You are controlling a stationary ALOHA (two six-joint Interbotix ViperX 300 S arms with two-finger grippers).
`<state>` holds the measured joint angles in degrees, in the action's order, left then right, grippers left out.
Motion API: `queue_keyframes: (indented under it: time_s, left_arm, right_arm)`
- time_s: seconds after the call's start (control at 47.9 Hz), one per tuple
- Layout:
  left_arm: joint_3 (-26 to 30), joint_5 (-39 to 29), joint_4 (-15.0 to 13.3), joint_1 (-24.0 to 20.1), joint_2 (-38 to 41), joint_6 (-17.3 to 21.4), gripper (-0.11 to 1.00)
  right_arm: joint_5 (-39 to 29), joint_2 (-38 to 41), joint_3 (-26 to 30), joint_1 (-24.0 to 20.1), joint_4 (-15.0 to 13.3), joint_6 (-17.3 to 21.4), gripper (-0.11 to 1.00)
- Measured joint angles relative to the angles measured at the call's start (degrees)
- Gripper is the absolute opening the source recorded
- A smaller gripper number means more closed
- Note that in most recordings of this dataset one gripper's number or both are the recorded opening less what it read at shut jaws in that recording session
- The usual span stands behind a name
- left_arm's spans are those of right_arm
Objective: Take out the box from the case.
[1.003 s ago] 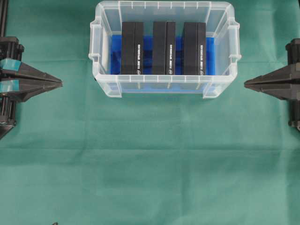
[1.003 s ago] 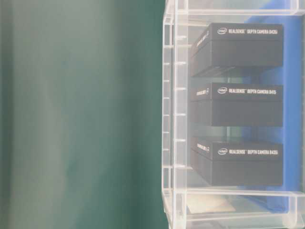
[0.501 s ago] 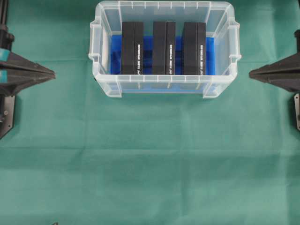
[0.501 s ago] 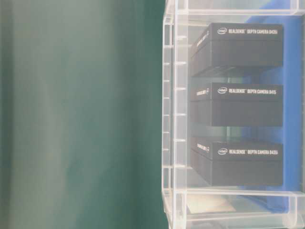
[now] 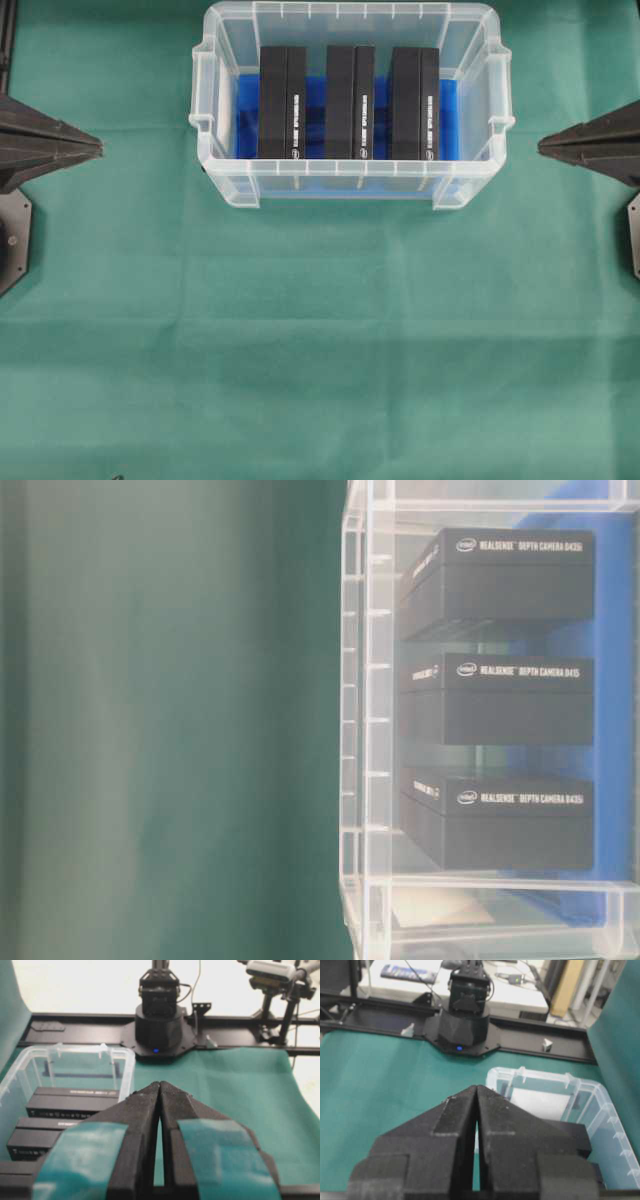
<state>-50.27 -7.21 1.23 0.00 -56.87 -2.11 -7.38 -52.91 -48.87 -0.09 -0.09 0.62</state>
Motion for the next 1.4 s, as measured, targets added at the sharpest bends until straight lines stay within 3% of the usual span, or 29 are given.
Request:
queue_keyframes:
  time_s: [0.167,0.355,0.48,0.689,0.94,1.086,1.316,1.399]
  left_arm:
    - [1.76,-5.80,0.00,0.09,0.09,-1.41,0.01]
    - [5.45,-20.30,0.00,0.09,0.53,-4.75,0.01]
    - [8.53,-31.99,0.00,0.00,1.23,-7.21,0.01]
    - [12.13,-47.11,0.00,0.09,2.55,-10.55,0.01]
    - [16.61,-63.72,0.00,0.26,6.33,-17.23,0.01]
    - [18.28,-69.26,-0.09,1.49,8.00,-18.28,0.01]
    - [18.46,-70.40,0.00,1.76,7.91,-18.63,0.01]
    - [18.46,-70.40,0.00,1.76,7.82,-19.60,0.01]
  right_arm:
    - [-6.68,0.09,1.23,0.00,0.00,0.00,0.00]
    - [-19.95,0.70,4.22,0.00,0.00,0.44,0.00]
    - [-32.26,2.55,7.65,0.00,-0.18,2.29,0.00]
    - [-52.38,8.96,12.92,0.00,-1.67,8.61,0.00]
    - [-72.51,16.79,19.34,0.00,-2.90,20.39,0.00]
    - [-77.70,18.63,20.48,-0.09,-2.90,23.29,0.00]
    - [-76.20,18.81,20.74,-0.53,-2.90,23.91,0.00]
    - [-75.94,18.90,20.74,-0.53,-2.99,26.02,0.00]
